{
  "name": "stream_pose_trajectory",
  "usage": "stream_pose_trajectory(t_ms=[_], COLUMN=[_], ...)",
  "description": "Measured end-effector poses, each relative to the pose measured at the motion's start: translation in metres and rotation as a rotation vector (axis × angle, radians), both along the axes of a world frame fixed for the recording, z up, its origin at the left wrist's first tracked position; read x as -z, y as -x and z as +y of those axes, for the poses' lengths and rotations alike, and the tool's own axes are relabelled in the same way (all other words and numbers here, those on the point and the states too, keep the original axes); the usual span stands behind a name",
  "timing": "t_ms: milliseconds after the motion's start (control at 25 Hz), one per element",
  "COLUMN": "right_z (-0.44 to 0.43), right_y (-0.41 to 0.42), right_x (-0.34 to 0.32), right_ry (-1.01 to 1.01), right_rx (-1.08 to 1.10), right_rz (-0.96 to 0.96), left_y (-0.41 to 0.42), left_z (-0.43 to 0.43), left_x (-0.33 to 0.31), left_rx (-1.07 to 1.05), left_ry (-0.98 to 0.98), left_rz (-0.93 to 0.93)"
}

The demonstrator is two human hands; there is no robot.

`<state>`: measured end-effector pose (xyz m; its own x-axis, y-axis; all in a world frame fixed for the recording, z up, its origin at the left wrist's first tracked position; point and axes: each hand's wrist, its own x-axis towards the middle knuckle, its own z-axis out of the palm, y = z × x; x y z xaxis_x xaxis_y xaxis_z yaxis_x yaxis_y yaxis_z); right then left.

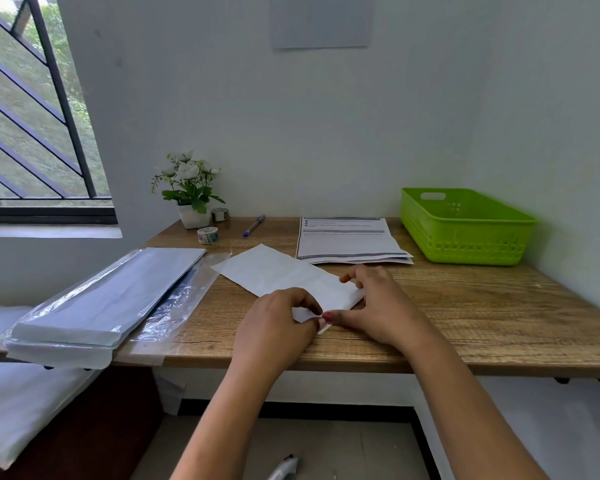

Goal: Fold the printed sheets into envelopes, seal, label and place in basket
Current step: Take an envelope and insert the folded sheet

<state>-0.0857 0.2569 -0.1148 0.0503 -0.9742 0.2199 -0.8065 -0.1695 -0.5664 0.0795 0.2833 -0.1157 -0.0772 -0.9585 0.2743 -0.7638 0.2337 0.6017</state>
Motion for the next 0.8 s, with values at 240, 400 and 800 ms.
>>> stream_pose_trajectory(t_ms=[240,400,800], right_z=[-0.017,-0.033,-0.03], right_y=[0.013,0.025,0.017], right_x=[-0.008,-0.016,-0.014], right_ry=[-0.025,-0.122,-0.036], right_rx=[0.179,0.242,0.344], right_rz=[0.131,0.211,0.219], left_y=[0.0,0.001,0.021], left_z=[-0.004,-0.008,0.031], left_x=[-0.002,-0.004,0.006], left_rx=[0.059,0.12,-0.043], left_ry=[-0.077,-0.115,0.06], left_rz=[-0.028,-0.101,-0.379])
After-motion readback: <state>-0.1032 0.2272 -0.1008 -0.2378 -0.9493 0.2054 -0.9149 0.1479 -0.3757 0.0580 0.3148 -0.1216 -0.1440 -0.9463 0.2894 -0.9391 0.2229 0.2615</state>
